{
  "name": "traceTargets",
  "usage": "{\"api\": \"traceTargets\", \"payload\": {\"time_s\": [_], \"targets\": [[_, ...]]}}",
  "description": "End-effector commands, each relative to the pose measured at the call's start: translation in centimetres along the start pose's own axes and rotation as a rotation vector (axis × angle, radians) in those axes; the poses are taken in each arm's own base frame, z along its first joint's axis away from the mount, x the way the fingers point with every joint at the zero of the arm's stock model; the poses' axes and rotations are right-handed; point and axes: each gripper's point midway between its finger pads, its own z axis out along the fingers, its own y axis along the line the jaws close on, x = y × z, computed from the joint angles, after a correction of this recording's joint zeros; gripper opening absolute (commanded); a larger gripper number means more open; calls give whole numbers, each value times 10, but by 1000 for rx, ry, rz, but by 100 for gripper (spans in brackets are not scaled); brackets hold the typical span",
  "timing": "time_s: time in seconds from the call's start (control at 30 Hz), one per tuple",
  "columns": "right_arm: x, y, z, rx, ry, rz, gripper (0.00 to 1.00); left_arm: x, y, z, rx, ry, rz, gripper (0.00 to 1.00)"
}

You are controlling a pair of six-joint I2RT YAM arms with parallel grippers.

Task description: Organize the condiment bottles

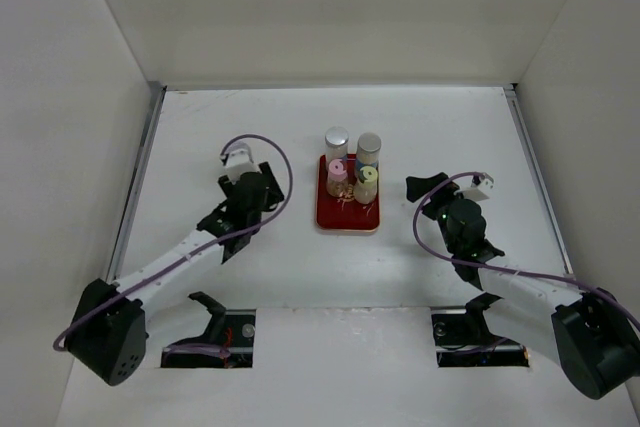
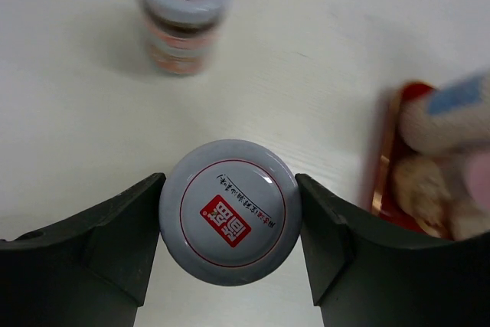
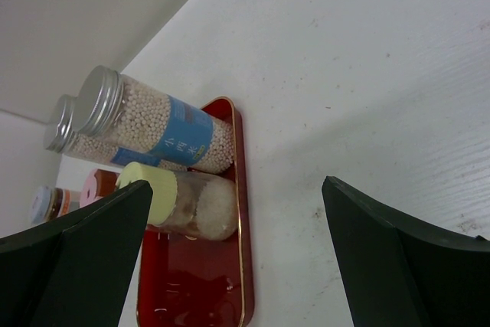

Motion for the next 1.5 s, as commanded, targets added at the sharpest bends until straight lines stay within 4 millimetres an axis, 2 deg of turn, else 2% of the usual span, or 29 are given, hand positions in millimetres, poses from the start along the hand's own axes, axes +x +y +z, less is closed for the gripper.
{"api": "traceTargets", "payload": {"time_s": [0.0,0.2,0.33,0.53,0.77,0.93,1.0,1.17,1.23,1.3,1.47], "targets": [[-15,23,2,-70,-48,25,100,-29,-88,-28,236,-64,-39,29],[-16,23,1,-66,-53,24,100,2,-174,-53,407,-7,35,29],[-17,22,1,-65,-56,23,100,8,-213,-61,489,-12,30,29],[-18,23,-1,-71,-59,24,100,28,-252,-55,555,11,48,28],[-19,25,-2,-79,-59,26,100,61,-285,-47,598,57,95,28],[-20,26,-3,-83,-60,29,100,73,-287,-46,595,79,119,30],[-20,26,-3,-84,-61,29,100,76,-284,-46,590,89,131,34],[-20,26,-3,-83,-60,29,100,83,-279,-52,582,109,164,63],[-20,26,-3,-83,-60,30,100,81,-275,-56,579,111,167,75],[-20,26,-3,-84,-61,32,100,74,-268,-59,570,99,167,82],[-19,25,-3,-81,-58,31,100,42,-242,-66,536,25,169,84]]}}
